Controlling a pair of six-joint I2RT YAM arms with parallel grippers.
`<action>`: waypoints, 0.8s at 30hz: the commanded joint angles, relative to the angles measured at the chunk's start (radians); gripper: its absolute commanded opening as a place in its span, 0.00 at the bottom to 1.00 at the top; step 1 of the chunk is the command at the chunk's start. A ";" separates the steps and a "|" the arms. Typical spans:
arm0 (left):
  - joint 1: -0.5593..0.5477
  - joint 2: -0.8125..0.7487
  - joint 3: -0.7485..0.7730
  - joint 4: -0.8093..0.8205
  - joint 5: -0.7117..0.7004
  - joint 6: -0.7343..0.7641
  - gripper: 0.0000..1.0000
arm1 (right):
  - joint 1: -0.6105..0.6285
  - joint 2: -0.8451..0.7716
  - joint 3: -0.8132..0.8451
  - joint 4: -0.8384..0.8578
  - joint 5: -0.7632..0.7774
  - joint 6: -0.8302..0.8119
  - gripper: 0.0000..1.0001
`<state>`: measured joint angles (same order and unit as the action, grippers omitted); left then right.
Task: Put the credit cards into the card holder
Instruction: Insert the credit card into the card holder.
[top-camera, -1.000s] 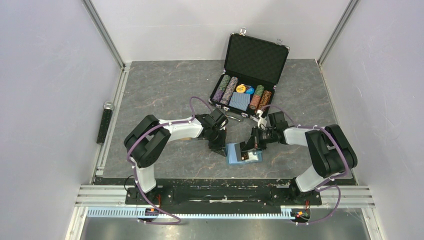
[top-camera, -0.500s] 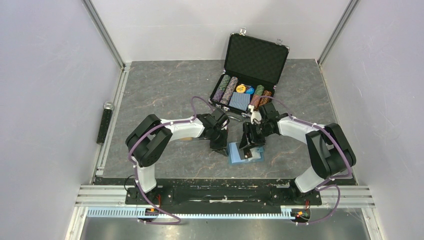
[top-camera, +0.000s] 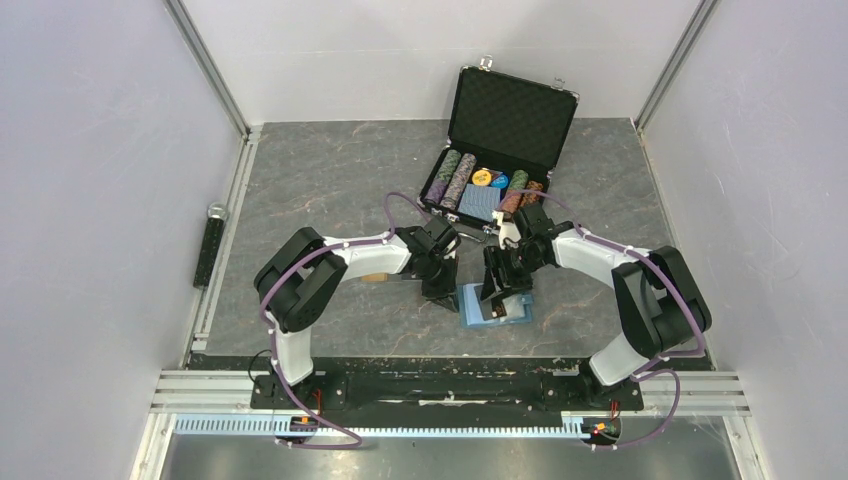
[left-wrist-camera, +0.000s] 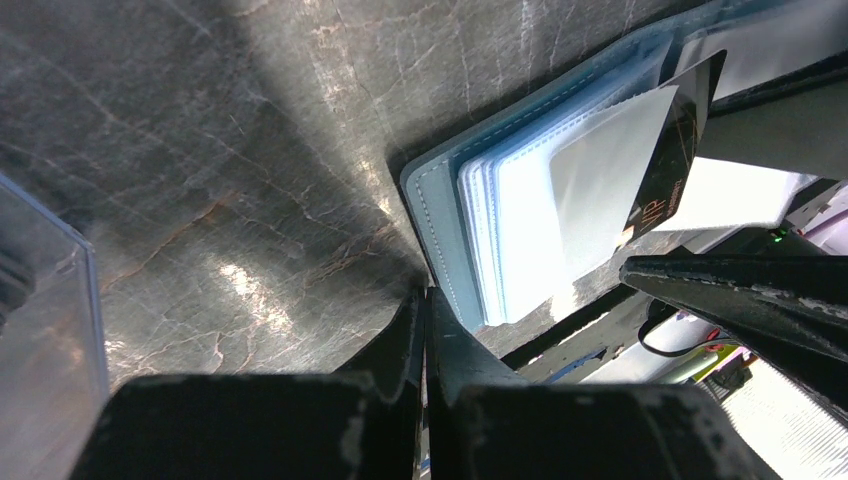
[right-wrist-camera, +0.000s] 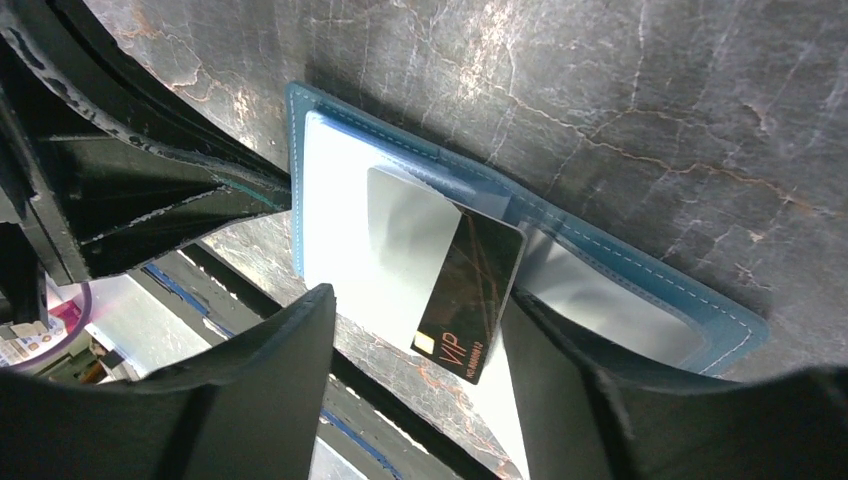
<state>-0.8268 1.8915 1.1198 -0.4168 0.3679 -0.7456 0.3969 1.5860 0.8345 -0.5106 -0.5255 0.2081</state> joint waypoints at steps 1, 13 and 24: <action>-0.007 0.025 0.023 0.001 -0.004 0.046 0.02 | 0.003 0.009 0.007 0.010 -0.062 0.011 0.51; -0.008 0.035 0.055 0.000 0.005 0.040 0.02 | 0.003 0.036 -0.032 0.081 -0.170 0.099 0.38; -0.009 0.029 0.066 -0.009 0.000 0.038 0.02 | 0.003 0.061 -0.058 0.116 -0.222 0.120 0.25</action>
<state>-0.8272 1.9118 1.1522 -0.4416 0.3740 -0.7391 0.3954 1.6291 0.7853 -0.4290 -0.6907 0.3141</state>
